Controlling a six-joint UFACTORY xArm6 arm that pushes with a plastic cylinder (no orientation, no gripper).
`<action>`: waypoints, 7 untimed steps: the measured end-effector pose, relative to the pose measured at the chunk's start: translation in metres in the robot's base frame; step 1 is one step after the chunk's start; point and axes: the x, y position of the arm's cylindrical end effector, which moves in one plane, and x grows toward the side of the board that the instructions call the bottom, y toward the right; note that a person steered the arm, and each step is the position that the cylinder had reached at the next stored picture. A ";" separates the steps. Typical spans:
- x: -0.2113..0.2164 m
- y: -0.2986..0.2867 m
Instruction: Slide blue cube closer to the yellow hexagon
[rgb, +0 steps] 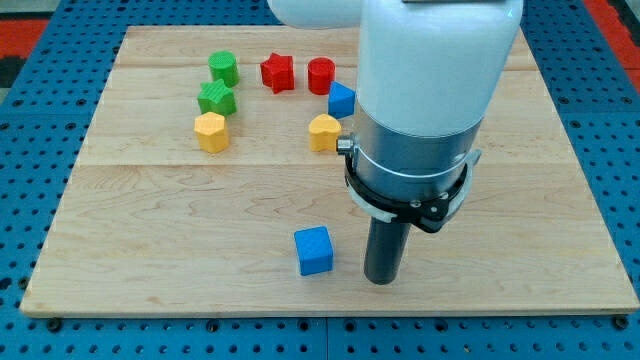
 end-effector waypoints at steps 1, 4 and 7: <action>0.000 -0.011; -0.042 -0.111; -0.091 -0.183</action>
